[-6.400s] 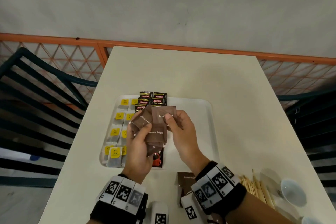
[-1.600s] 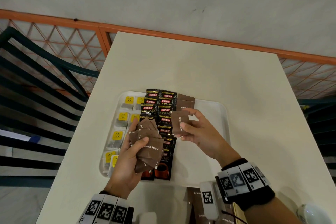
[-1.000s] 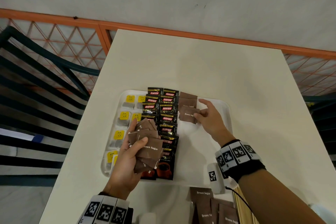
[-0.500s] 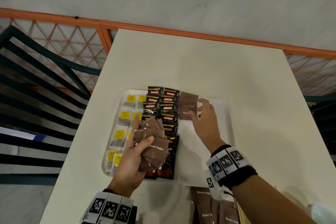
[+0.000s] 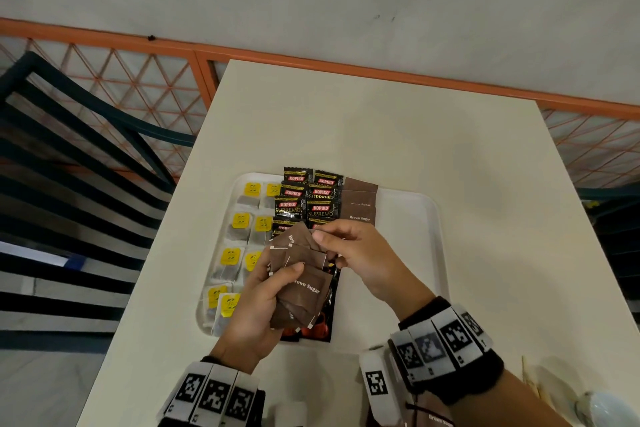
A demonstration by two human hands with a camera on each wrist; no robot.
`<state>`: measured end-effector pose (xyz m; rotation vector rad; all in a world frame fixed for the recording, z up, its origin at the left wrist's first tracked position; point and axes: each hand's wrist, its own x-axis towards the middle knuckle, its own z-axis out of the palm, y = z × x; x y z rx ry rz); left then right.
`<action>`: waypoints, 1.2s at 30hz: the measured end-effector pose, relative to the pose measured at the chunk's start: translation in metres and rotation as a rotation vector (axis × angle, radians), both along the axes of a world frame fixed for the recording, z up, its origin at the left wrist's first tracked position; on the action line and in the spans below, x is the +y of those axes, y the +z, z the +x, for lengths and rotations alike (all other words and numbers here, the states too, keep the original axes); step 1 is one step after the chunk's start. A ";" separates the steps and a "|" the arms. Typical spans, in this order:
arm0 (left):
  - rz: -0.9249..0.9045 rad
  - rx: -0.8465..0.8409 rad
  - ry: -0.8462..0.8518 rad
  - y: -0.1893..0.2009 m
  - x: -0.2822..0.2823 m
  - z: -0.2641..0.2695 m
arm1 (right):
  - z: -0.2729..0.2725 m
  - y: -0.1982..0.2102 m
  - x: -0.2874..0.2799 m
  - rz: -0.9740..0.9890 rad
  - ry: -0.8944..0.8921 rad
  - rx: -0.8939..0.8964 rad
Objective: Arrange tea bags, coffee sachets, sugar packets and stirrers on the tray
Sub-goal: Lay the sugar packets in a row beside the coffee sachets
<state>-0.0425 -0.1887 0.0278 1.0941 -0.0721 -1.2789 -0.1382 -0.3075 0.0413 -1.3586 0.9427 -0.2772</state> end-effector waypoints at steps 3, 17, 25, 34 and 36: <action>0.001 -0.001 0.014 -0.003 0.001 0.000 | -0.003 -0.001 -0.002 0.078 -0.053 -0.036; 0.005 0.000 0.075 -0.007 0.003 0.005 | -0.023 -0.001 -0.016 0.151 -0.027 0.020; 0.027 -0.033 0.044 -0.008 0.001 0.000 | -0.017 -0.010 -0.001 0.436 -0.057 -0.067; 0.017 -0.016 0.078 -0.014 0.012 0.012 | -0.040 -0.031 -0.037 0.055 -0.305 0.117; 0.012 -0.009 0.086 -0.015 0.012 0.013 | -0.046 -0.034 -0.047 -0.050 -0.314 0.177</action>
